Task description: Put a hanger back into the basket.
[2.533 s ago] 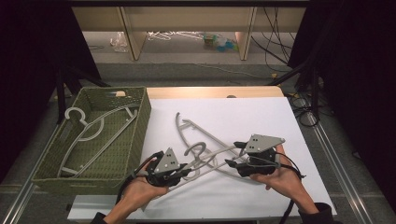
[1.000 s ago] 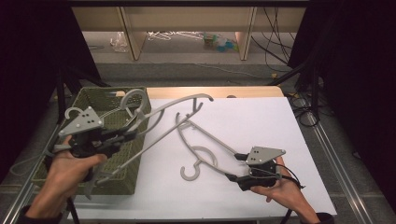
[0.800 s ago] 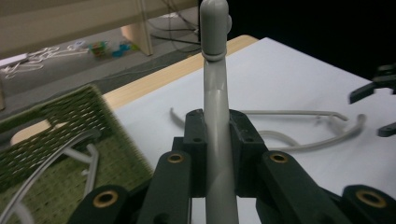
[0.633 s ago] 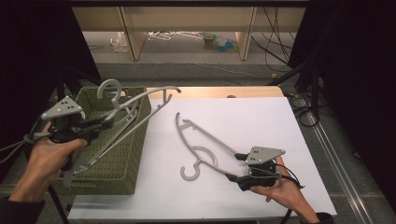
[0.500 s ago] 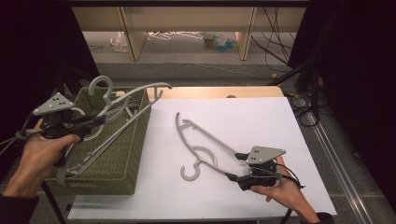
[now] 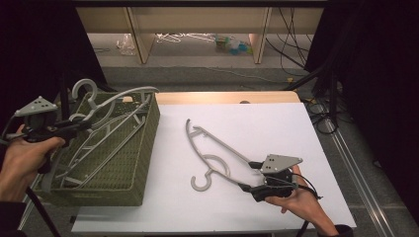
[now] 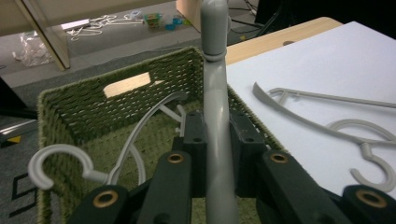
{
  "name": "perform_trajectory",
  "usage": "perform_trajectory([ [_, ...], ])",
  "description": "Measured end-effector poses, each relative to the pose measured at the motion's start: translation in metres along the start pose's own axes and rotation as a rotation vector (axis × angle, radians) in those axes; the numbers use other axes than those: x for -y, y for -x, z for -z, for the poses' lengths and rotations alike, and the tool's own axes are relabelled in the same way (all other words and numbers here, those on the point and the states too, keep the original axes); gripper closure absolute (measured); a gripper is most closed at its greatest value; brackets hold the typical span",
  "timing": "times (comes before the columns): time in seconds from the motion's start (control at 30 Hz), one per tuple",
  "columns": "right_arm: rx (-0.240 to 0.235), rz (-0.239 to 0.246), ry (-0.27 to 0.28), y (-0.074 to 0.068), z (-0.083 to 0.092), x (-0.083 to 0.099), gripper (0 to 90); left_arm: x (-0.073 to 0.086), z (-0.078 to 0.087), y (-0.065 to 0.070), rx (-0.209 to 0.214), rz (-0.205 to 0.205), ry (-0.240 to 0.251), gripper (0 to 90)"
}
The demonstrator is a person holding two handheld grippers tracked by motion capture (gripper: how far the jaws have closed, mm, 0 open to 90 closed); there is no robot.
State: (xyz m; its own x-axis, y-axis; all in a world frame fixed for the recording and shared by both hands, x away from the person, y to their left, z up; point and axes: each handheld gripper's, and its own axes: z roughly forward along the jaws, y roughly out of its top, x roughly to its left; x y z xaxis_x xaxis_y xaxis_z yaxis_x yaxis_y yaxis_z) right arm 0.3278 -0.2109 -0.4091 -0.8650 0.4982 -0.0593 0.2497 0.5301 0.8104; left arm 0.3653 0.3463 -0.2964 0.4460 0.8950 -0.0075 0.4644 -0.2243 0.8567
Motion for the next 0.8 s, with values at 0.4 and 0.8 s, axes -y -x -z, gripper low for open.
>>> perform_trajectory([
  [0.4,-0.009,-0.003,-0.010,0.000,0.000,0.000,25.3,0.005,-0.011,-0.024,-0.062,-0.039,-0.106,78.8],
  [0.8,-0.007,-0.001,-0.011,0.000,-0.001,0.000,25.6,0.013,-0.043,-0.035,-0.052,-0.068,-0.200,78.7],
])
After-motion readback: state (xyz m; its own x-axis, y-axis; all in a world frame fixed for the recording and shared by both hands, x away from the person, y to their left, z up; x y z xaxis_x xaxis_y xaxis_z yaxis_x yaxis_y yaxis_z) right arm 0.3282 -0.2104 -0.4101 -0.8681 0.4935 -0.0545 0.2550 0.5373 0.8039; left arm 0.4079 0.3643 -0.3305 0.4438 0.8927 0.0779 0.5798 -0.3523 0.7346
